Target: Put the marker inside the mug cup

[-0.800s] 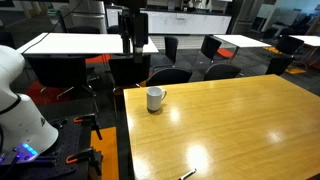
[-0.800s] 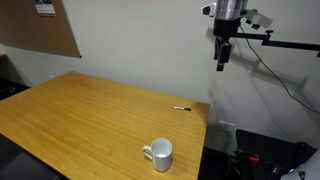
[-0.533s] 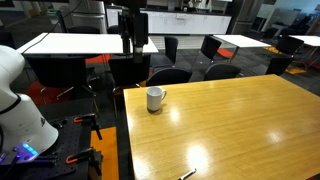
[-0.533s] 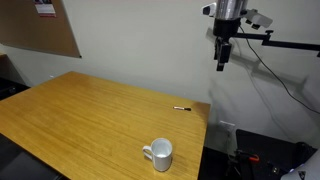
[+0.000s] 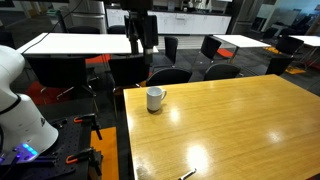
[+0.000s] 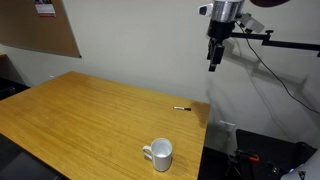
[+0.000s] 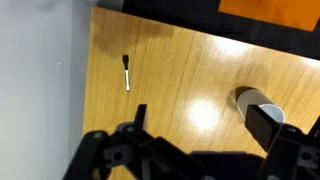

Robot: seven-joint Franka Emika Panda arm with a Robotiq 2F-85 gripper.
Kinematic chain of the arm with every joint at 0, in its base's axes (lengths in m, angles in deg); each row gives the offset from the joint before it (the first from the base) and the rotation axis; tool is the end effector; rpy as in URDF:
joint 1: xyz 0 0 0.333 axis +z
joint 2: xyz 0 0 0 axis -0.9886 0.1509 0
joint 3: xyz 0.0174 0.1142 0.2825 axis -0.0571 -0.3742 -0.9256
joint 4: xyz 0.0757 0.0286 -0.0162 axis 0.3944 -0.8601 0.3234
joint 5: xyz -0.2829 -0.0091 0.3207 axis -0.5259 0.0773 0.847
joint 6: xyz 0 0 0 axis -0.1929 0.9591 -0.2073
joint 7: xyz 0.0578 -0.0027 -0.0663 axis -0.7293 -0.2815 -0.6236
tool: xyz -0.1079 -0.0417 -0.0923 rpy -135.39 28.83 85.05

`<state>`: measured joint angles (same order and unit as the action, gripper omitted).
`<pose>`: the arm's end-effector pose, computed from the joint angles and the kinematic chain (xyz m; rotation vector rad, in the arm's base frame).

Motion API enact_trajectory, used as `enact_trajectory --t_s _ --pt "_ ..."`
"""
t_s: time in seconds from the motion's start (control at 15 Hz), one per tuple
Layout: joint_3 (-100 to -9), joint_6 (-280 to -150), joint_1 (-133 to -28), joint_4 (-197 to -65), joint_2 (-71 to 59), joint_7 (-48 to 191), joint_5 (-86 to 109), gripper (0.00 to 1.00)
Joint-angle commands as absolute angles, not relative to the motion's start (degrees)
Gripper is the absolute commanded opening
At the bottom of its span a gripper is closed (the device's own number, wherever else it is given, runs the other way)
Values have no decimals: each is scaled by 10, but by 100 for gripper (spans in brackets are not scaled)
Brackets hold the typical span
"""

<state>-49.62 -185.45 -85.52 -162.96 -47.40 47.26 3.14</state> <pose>0.4571 -0.1377 0.5173 2.9805 0.2569 0.0846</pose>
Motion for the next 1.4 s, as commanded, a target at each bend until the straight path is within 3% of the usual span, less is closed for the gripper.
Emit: enact_trajectory --t_s 0.0,0.73,1.33 --pt "-483 -1940 -856 -1655 -460 452 21 100" --pt "-427 -2150 -884 -1679 -369 398 42 100" --pt "-382 -2208 -897 -1667 -297 251 160 100"
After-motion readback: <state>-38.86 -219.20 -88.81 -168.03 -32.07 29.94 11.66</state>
